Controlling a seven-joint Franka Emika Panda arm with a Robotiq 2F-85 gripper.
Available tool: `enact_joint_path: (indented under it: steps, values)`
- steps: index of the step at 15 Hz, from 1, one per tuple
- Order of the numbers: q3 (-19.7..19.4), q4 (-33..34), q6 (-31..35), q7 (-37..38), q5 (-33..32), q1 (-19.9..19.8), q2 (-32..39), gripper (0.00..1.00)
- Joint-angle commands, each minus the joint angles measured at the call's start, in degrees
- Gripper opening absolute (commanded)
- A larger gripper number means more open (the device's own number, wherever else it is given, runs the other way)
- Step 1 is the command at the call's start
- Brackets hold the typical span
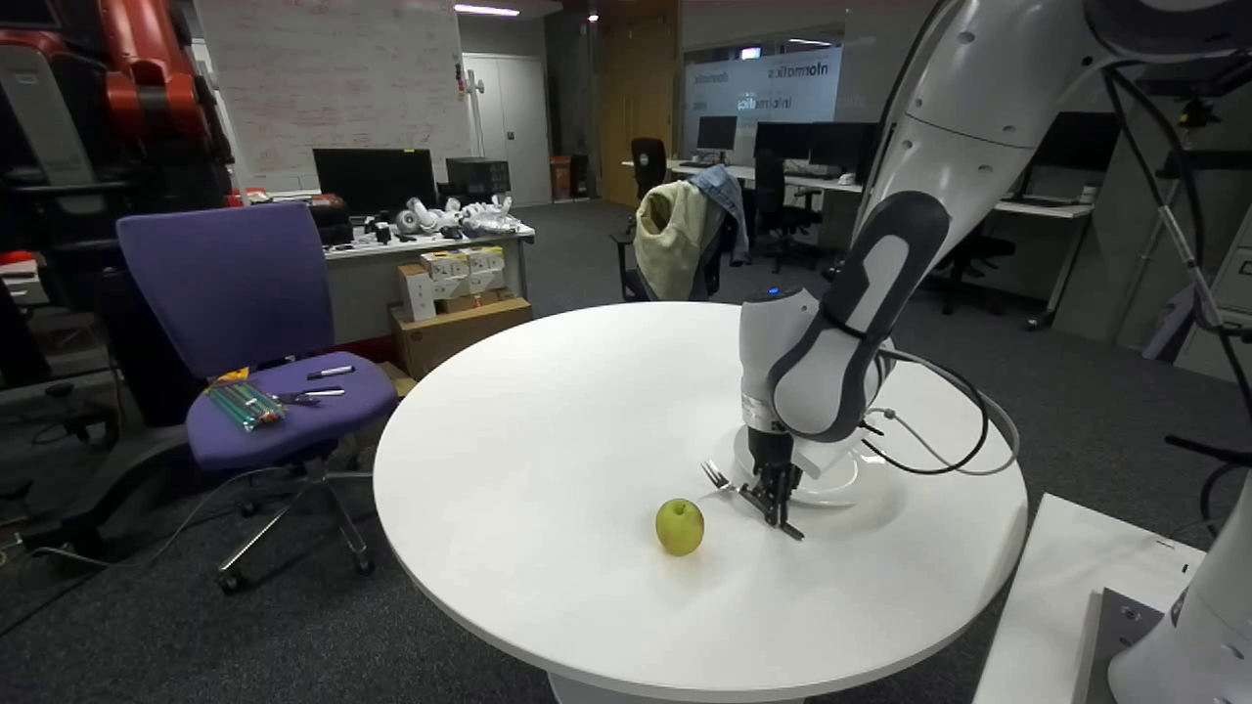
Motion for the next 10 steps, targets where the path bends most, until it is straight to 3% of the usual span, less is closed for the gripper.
enact_joint_path:
  steps: [1,10]
  values:
    - [-1.0,-4.0,2.9,-0.4,-2.0,1.7,-4.7,0.04]
    - [-1.3,-8.1,0.8,-2.0,-2.5,-0.7,-15.2,0.04]
